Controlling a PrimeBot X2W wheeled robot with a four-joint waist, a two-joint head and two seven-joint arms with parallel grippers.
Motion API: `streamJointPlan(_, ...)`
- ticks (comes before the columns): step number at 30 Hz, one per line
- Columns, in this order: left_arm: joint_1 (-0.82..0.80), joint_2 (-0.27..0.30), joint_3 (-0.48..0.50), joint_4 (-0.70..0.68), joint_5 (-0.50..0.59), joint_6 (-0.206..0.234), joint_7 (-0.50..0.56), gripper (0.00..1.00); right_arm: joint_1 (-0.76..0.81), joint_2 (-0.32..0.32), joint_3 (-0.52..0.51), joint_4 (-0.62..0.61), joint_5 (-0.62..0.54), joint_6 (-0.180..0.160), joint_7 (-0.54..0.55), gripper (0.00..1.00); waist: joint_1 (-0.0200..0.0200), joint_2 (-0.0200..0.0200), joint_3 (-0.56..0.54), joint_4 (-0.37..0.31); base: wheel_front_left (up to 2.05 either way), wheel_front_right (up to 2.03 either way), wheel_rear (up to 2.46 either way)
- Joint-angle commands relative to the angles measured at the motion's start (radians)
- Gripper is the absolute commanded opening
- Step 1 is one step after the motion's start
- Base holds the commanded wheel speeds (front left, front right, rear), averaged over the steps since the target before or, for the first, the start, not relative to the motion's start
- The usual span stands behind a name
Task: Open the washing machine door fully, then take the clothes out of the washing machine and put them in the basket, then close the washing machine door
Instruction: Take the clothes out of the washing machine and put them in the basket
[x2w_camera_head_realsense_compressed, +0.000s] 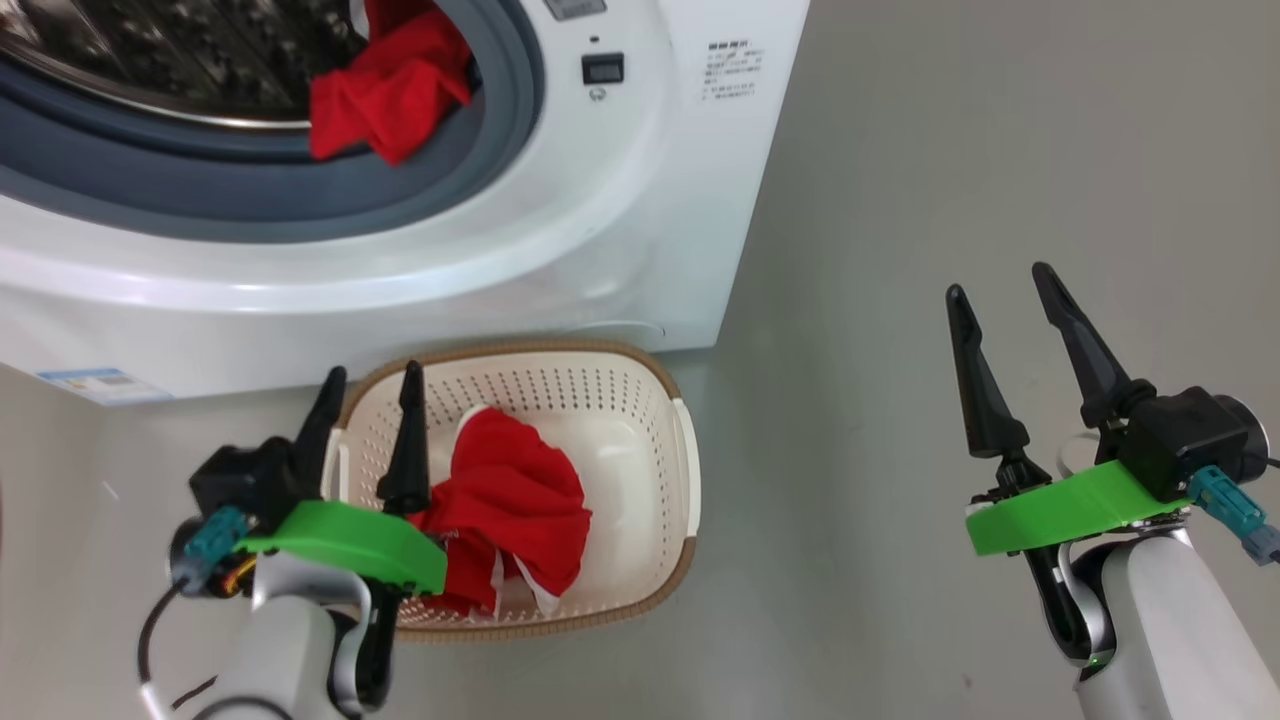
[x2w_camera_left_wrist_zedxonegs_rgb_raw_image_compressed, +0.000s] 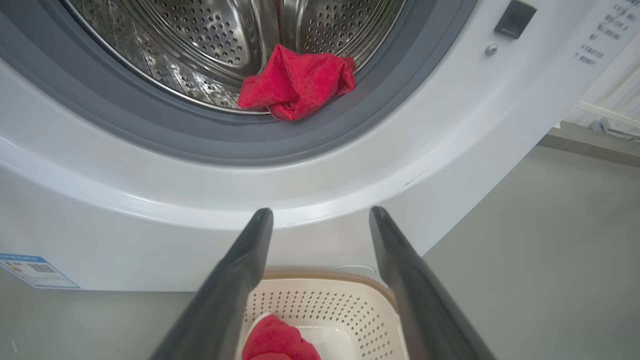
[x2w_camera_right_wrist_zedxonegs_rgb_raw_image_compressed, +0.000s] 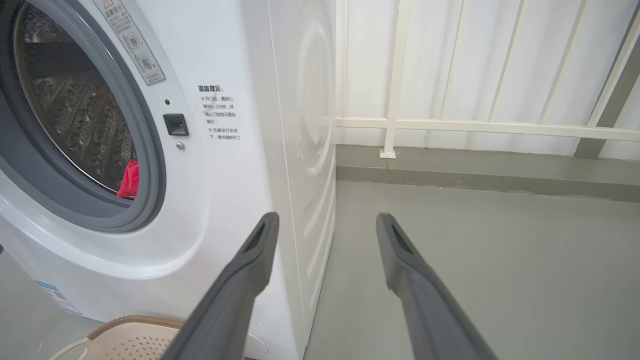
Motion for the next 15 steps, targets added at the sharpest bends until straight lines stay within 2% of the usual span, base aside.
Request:
streamJointPlan(1,0.028,0.018,0.039,-0.051,0.021,0.01,-0.012,1.0,0.011,0.001,0.016,-0.02,-0.011,0.005,-0.006,1.0,0.0,0.0,-0.036,0.009,0.0,0.0,0.0)
streamJointPlan(7,0.12,0.015,0.093,-0.214,0.08,0.02,-0.012,1.0,0.036,0.001,-0.009,-0.019,-0.024,0.005,-0.006,1.0,0.0,0.0,-0.1,0.002,0.0,0.0,0.0)
streamJointPlan(15,0.209,0.019,0.151,-0.295,0.09,-0.005,-0.012,1.0,0.091,0.002,-0.032,-0.029,-0.043,0.005,-0.006,1.0,0.0,0.0,-0.177,-0.014,0.0,0.0,0.0)
